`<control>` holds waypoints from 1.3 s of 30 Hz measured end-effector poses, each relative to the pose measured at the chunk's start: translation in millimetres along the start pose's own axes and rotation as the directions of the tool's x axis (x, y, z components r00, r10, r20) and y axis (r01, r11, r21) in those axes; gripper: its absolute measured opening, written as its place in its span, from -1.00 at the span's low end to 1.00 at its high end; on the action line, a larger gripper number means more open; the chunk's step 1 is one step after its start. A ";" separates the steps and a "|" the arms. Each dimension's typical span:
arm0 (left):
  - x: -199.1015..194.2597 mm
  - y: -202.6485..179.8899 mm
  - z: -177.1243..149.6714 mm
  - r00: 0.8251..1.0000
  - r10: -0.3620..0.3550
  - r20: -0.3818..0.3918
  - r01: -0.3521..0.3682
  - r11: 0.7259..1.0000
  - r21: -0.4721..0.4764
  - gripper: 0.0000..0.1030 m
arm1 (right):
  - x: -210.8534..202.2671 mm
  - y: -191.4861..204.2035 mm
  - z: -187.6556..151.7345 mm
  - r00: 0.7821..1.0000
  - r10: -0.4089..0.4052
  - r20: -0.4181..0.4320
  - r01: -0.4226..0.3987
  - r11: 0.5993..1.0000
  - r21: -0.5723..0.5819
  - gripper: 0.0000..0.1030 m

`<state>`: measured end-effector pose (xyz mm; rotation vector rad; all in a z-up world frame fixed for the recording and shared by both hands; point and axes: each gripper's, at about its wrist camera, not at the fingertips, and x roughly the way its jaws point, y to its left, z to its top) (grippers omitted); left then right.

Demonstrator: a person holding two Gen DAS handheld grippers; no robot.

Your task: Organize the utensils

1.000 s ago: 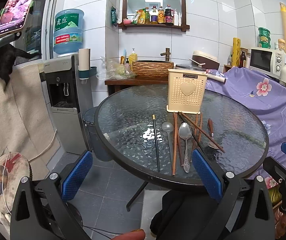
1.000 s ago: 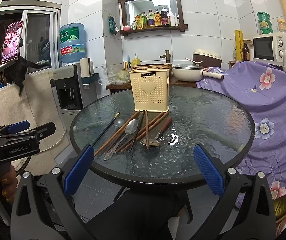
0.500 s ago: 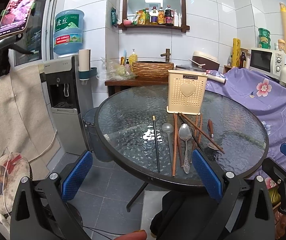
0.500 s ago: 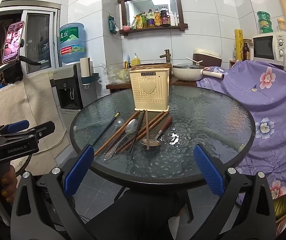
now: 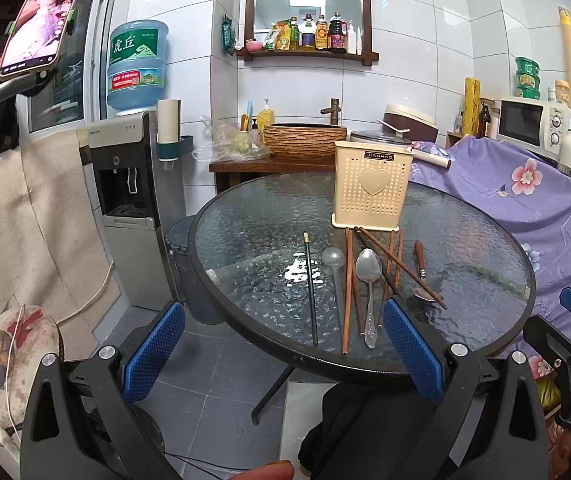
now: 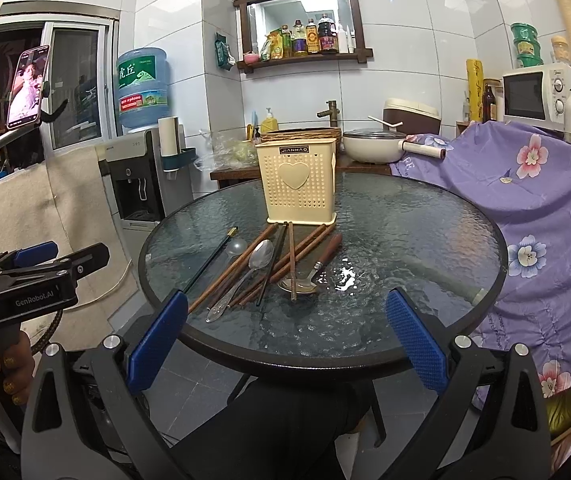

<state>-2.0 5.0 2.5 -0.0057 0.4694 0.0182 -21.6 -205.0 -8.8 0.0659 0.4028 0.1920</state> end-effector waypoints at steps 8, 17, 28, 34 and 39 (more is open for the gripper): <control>-0.3 -3.7 -0.6 1.000 0.014 0.003 -0.014 1.000 0.004 0.88 | 1.2 -1.4 -2.2 1.000 0.001 -0.008 -0.001 1.000 0.006 0.91; -1.0 -3.7 -0.6 1.000 0.019 0.001 -0.019 1.000 0.005 0.88 | 4.3 -0.7 -2.4 1.000 0.004 -0.012 -0.003 1.000 0.005 0.91; 0.3 -3.9 -0.8 1.000 0.020 0.002 -0.020 1.000 0.003 0.88 | 6.9 0.9 -3.4 1.000 0.002 -0.011 -0.002 1.000 0.001 0.91; 0.3 -3.7 -0.4 1.000 0.019 0.002 -0.019 1.000 0.004 0.88 | 7.0 0.6 -3.3 1.000 0.003 -0.013 -0.003 1.000 0.003 0.91; 0.3 -3.5 -0.3 1.000 0.019 0.001 -0.019 1.000 0.004 0.88 | 7.3 0.7 -3.5 1.000 0.003 -0.013 -0.003 1.000 0.002 0.91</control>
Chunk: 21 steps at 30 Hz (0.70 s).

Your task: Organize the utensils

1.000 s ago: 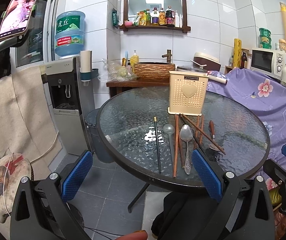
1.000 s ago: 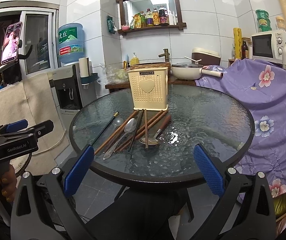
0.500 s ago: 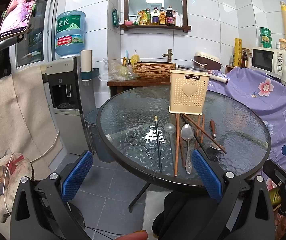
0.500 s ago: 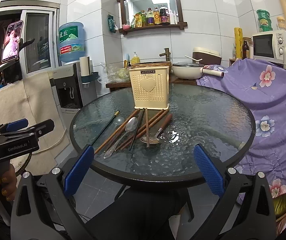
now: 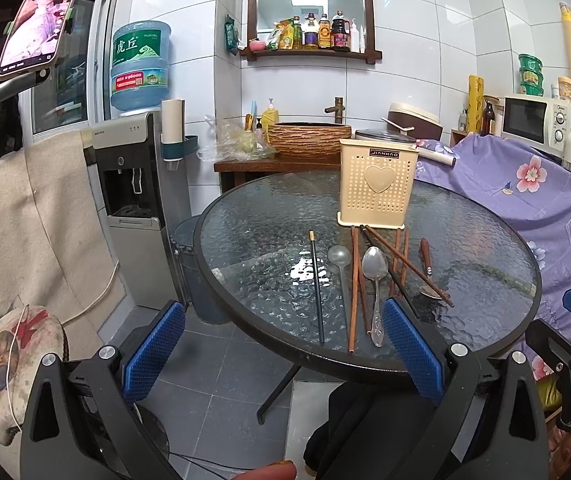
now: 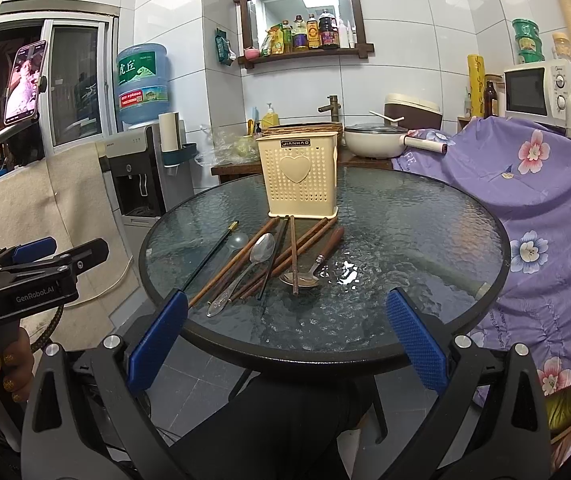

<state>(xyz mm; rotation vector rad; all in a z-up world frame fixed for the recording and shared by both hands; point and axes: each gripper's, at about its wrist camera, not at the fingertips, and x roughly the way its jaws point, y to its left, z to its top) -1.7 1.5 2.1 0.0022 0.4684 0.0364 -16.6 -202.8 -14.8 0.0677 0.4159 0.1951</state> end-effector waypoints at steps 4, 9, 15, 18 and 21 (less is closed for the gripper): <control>-0.1 0.0 0.0 1.000 0.000 0.001 0.000 1.000 -0.001 0.88 | -0.4 0.1 0.2 1.000 -0.001 0.002 0.001 1.000 -0.001 0.91; -0.1 0.1 0.4 1.000 -0.001 0.000 0.001 1.000 0.000 0.88 | -0.3 0.2 0.1 1.000 0.000 0.001 0.000 1.000 -0.001 0.91; -0.1 0.0 0.4 1.000 -0.001 0.000 0.001 1.000 -0.001 0.88 | 0.4 0.2 0.1 1.000 0.000 0.000 0.000 1.000 -0.002 0.91; -0.1 0.2 0.7 1.000 -0.001 0.000 0.001 1.000 -0.001 0.88 | -0.2 0.4 0.3 1.000 0.000 0.001 0.000 1.000 -0.002 0.91; 1.7 -0.1 -0.1 1.000 0.003 -0.004 -0.003 1.000 0.007 0.88 | 2.1 0.7 0.2 1.000 0.002 -0.003 -0.002 1.000 -0.006 0.91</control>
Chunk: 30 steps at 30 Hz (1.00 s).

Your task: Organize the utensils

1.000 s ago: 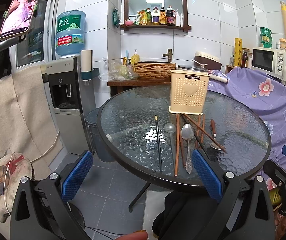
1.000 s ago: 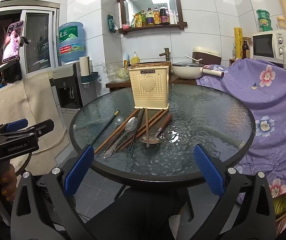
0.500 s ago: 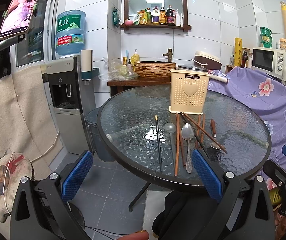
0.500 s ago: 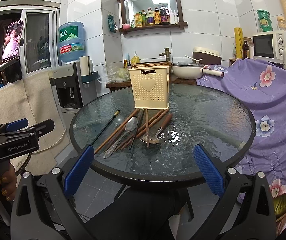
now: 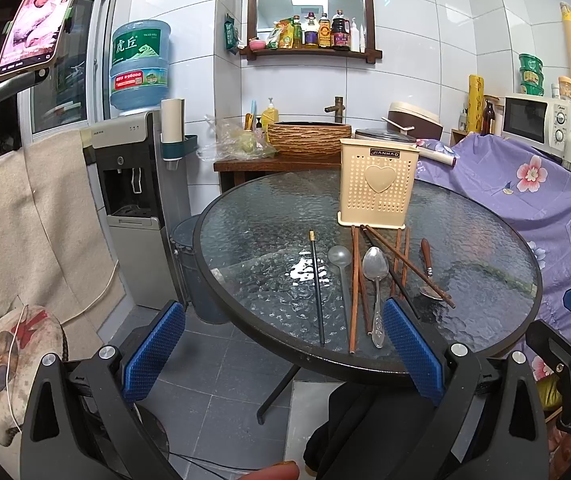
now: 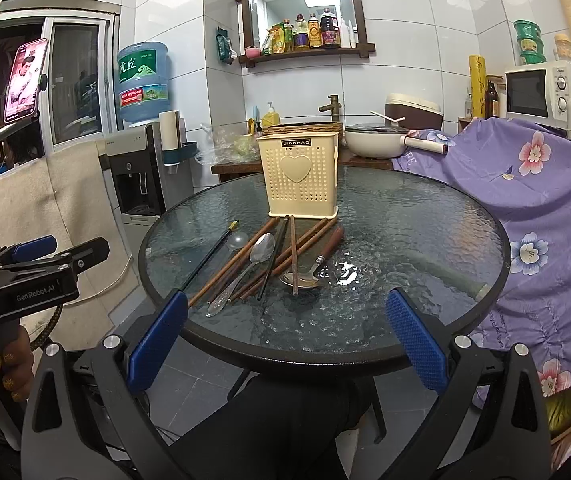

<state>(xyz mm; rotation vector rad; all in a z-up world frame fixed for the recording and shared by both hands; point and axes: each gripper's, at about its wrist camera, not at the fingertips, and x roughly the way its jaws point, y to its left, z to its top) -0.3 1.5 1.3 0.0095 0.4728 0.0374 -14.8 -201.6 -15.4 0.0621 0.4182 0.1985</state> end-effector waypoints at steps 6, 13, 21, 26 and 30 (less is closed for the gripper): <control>37.4 7.0 5.7 0.998 0.016 -0.059 -0.014 0.999 0.035 0.88 | 24.4 -7.0 9.8 0.999 -0.002 -0.052 0.000 1.000 -0.021 0.91; 84.6 21.6 23.0 0.993 -0.013 -0.121 0.014 1.000 0.005 0.88 | 67.6 -19.8 23.4 0.990 0.024 -0.137 -0.025 1.000 -0.011 0.91; 141.1 13.2 34.4 0.973 -0.067 -0.223 0.079 0.996 0.045 0.54 | 124.0 -37.7 39.3 0.968 0.020 -0.250 -0.017 1.000 0.012 0.71; 177.5 12.0 45.7 0.957 -0.085 -0.277 0.101 0.994 0.044 0.30 | 156.8 -49.8 53.1 0.954 -0.003 -0.301 0.016 0.999 0.039 0.55; 201.1 8.5 51.4 0.943 -0.102 -0.318 0.118 0.993 0.030 0.15 | 176.4 -53.3 56.6 0.943 -0.008 -0.331 0.030 0.998 0.060 0.43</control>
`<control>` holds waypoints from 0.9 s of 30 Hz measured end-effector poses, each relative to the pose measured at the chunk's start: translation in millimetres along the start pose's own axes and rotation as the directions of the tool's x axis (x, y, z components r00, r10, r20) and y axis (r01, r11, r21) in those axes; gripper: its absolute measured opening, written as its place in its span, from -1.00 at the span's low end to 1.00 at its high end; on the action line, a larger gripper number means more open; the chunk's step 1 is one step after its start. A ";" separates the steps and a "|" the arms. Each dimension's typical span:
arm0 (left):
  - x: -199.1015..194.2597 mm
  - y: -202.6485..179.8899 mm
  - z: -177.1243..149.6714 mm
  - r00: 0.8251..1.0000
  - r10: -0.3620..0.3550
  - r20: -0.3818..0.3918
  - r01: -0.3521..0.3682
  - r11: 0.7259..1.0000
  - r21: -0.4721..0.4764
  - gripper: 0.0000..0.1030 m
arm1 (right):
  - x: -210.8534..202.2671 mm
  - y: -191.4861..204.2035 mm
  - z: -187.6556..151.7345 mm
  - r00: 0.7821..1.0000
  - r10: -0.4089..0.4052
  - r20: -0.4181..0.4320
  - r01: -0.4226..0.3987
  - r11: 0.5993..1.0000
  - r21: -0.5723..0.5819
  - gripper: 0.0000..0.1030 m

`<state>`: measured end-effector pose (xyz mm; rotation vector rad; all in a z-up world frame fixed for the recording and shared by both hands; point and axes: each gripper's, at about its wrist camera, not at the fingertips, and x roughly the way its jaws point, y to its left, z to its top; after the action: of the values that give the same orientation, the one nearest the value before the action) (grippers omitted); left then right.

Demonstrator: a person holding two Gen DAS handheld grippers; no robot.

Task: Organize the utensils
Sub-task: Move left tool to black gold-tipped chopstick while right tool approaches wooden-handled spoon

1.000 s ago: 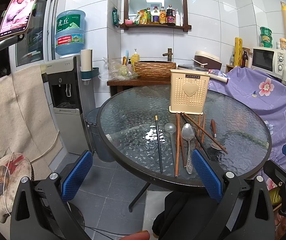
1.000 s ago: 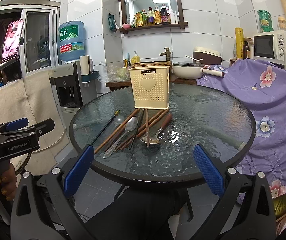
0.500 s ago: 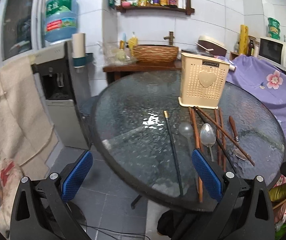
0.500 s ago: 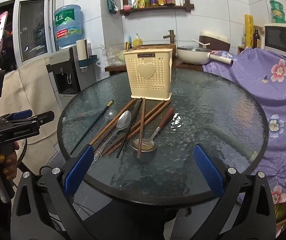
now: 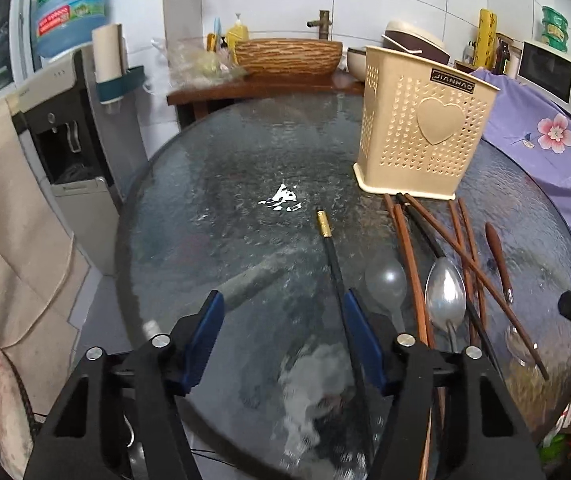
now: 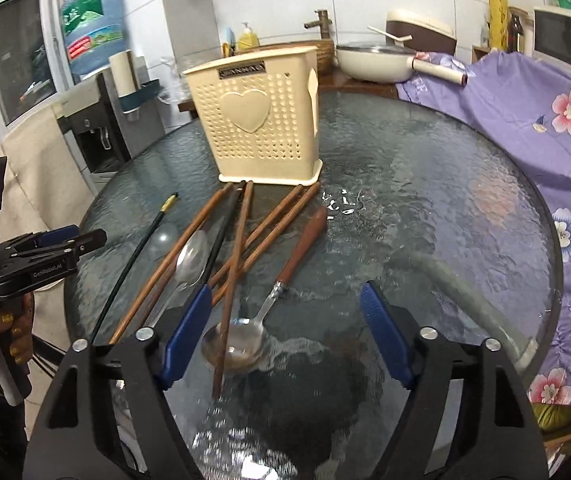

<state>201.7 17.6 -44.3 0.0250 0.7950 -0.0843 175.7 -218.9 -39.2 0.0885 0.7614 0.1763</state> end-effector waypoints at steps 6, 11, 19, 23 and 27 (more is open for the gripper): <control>23.2 -2.7 14.2 0.999 -0.014 -0.031 0.014 1.000 -0.011 0.00 | 21.3 -1.6 8.3 0.999 -0.028 -0.037 0.029 0.999 0.020 0.24; 37.2 -7.5 26.6 0.998 -0.044 -0.050 0.043 0.999 -0.022 -0.09 | 35.8 -2.4 15.9 0.997 -0.039 -0.064 0.042 0.999 0.034 0.09; 57.5 -14.9 37.7 0.996 -0.047 -0.075 0.047 0.999 -0.013 -0.22 | 61.0 -4.6 29.8 0.992 -0.072 -0.103 0.078 0.996 0.048 -0.10; 63.4 -15.3 40.9 0.995 -0.045 -0.084 0.045 0.999 -0.010 -0.22 | 71.0 -3.9 32.6 0.989 -0.076 -0.128 0.083 0.995 0.048 -0.17; 72.3 -18.1 45.6 0.994 -0.035 -0.099 0.035 0.999 0.001 -0.27 | 78.5 -1.5 34.1 0.985 -0.079 -0.151 0.088 0.995 0.052 -0.26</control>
<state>283.1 -7.7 -63.8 0.0180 0.8942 -0.1184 255.3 -206.0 -68.0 0.0996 0.9178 0.0812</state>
